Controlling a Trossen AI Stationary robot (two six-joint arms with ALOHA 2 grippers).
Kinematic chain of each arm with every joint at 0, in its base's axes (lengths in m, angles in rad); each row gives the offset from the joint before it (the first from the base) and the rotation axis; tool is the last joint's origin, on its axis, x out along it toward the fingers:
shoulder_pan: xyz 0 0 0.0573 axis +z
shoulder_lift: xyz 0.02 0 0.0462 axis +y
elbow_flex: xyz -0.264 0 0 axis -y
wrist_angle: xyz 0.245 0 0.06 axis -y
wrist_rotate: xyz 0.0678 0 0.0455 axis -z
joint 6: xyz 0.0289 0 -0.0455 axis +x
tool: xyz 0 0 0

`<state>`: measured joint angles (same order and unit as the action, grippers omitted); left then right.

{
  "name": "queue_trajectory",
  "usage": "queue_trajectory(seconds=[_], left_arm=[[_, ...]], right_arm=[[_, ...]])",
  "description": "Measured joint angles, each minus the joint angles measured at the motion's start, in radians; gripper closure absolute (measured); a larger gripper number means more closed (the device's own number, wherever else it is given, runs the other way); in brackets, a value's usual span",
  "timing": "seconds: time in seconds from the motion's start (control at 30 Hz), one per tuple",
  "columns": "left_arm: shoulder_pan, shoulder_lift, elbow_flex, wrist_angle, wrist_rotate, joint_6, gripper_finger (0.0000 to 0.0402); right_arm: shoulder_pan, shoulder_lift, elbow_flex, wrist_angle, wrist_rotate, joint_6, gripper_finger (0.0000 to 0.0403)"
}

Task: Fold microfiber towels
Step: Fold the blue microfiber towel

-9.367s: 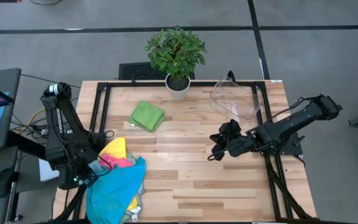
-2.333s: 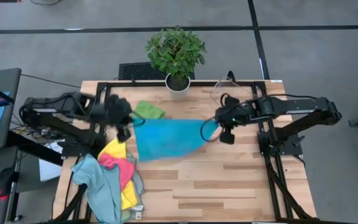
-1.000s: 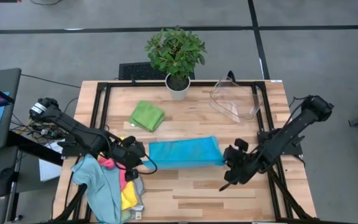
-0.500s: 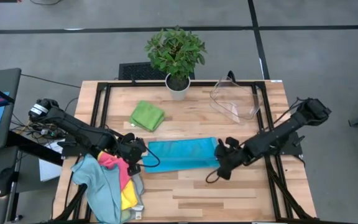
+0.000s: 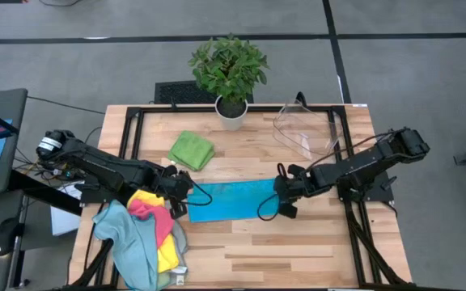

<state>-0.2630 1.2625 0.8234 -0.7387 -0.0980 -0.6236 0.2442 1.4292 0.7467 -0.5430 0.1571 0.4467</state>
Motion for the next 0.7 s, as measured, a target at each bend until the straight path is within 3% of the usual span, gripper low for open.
queue_trajectory(seconds=[0.17,0.33,0.5,0.7], left_arm=[[0.006,0.0,-0.054,0.062,0.016,-0.016,0.0401],[0.006,0.0,-0.07,0.076,0.01,-0.044,0.0401],[0.006,0.0,-0.07,0.12,-0.008,-0.045,0.0401],[0.007,0.0,-0.071,0.124,-0.02,-0.054,0.0401]], right_arm=[[-0.034,-0.001,0.0,0.002,-0.029,-0.045,0.0384],[-0.051,-0.001,-0.007,0.011,-0.055,-0.055,0.0361],[-0.042,-0.001,-0.078,0.05,-0.133,0.008,0.0346],[-0.023,-0.002,-0.097,0.082,-0.092,0.023,0.0344]])
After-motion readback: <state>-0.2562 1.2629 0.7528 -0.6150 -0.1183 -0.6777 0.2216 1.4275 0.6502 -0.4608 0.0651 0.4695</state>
